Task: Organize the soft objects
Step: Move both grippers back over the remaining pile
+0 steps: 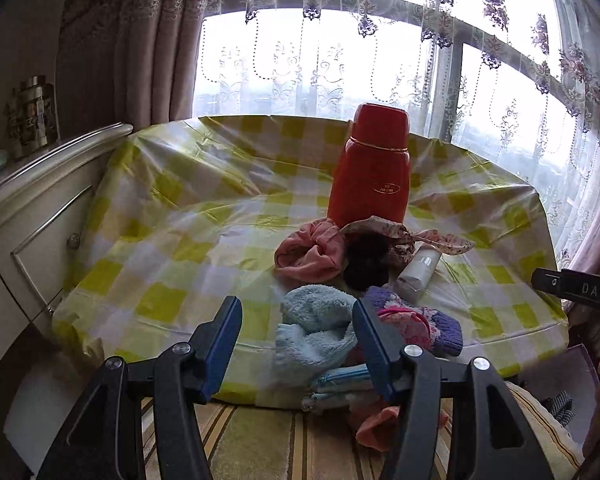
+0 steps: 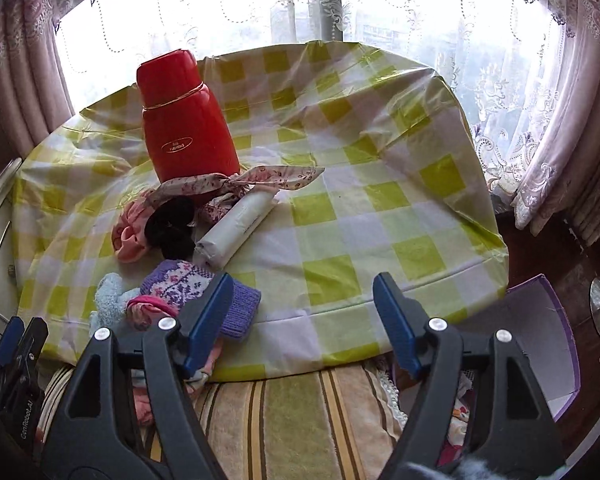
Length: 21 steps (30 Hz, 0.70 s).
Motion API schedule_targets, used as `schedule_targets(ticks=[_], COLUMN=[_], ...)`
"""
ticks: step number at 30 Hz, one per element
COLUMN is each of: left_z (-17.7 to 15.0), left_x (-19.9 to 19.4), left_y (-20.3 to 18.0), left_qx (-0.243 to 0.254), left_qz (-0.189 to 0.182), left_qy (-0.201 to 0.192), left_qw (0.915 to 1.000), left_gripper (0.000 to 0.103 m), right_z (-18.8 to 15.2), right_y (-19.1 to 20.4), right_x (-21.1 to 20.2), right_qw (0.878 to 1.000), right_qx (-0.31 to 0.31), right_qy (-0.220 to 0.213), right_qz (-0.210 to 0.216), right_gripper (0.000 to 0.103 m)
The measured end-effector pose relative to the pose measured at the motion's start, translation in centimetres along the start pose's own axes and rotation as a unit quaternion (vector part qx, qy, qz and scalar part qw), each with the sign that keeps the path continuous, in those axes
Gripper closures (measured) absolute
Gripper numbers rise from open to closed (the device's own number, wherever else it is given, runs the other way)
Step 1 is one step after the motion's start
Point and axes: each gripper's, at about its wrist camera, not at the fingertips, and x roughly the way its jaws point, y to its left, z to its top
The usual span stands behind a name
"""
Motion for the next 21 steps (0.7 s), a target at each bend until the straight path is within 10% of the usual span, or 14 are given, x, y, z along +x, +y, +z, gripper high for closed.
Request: schedule_targets(ticks=[7,21], left_z=[0.2,1.7], left_x=[0.9,6.1], left_y=[1.4,2.9], left_qx=[-0.010,-0.036], left_qz=[0.010,-0.030], left_qy=[0.016,0.093], left_qw=[0.9998,0.9946], left_gripper=[0.044,0.028], right_z=[0.6,-3.7], right_y=[3.8,3.2], right_x=[1.5,6.3], right_qw=[0.999,0.998], right_qx=[-0.029,-0.025], right_qy=[-0.036,0.044], right_qz=[0.023,0.025], right_gripper=[0.021,0.020])
